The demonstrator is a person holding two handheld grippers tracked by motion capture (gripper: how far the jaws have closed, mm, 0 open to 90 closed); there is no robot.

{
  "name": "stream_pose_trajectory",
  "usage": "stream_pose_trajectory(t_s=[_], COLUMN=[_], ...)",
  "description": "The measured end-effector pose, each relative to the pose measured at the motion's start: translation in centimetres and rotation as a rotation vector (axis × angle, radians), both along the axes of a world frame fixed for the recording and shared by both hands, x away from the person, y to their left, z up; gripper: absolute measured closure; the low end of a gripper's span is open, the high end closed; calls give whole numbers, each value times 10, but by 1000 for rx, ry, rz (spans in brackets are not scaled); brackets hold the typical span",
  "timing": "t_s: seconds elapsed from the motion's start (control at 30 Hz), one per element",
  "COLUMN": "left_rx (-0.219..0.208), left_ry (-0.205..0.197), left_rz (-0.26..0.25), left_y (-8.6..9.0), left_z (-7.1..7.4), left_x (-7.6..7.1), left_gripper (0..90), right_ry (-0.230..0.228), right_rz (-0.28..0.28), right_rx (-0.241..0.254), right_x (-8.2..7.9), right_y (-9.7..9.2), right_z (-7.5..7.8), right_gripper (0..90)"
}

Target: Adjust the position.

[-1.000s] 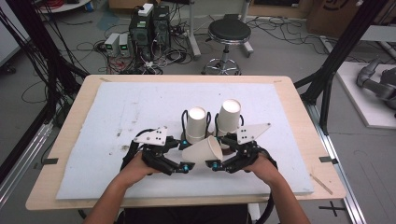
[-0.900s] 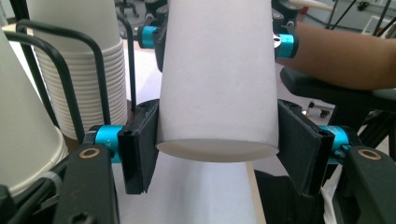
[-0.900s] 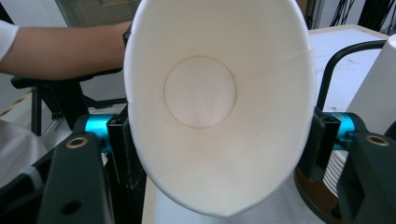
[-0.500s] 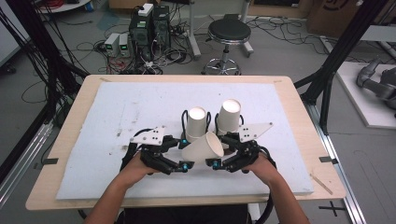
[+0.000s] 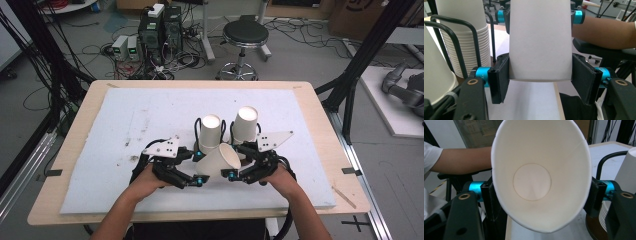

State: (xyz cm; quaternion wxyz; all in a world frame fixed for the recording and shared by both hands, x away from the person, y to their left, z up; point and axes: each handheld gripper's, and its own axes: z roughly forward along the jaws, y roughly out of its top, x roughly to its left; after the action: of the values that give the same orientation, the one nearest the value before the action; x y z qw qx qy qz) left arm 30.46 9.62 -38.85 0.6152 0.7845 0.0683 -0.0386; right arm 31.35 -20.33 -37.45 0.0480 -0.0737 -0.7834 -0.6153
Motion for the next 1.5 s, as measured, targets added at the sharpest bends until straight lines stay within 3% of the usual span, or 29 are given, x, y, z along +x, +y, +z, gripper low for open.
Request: stream_pose_trajectory(t_s=[0.13, 0.27, 0.5, 0.7, 0.77, 0.83, 0.97, 1.03, 1.13, 1.27, 1.33, 1.5], left_rx=[6, 32, 66, 30, 34, 37, 47, 45, 35, 49, 56, 54], left_ry=[11, 15, -10, -10, -7, -6, 6, 23, 24, 19, 10, -5], left_rz=[21, 40, 8, 4, 5, 6, 24, 44, 55, 54, 39, 28], left_y=[0, -1, -5, -4, -5, -5, -6, -7, -7, -10, -12, -14], left_z=[1, 4, -2, -1, -1, -2, -3, -3, -2, -4, -6, -8], left_x=[0, 0, 0, 0, 0, 0, 0, 0, 0, 1, 0, -1], left_gripper=[351, 283, 354, 357, 357, 358, 344, 276, 261, 265, 329, 353], right_ry=[0, -7, -15, 21, 18, 4, 7, -1, -6, -15, -19, -17], right_rz=[3, -24, -13, -51, -45, -21, -22, -34, -47, -42, -36, -27], right_rx=[-2, -36, -33, 8, 19, 27, 12, -3, -18, -25, -27, -32], right_x=[0, 1, 0, -1, -1, -1, -1, -1, 0, -1, -2, -2], right_y=[0, -1, 2, 4, 5, 4, 4, 4, 4, 6, 8, 8], right_z=[0, 0, 3, 2, 2, 3, 4, 4, 5, 6, 6, 7], right_gripper=[326, 330, 330, 196, 207, 306, 326, 330, 334, 337, 339, 331])
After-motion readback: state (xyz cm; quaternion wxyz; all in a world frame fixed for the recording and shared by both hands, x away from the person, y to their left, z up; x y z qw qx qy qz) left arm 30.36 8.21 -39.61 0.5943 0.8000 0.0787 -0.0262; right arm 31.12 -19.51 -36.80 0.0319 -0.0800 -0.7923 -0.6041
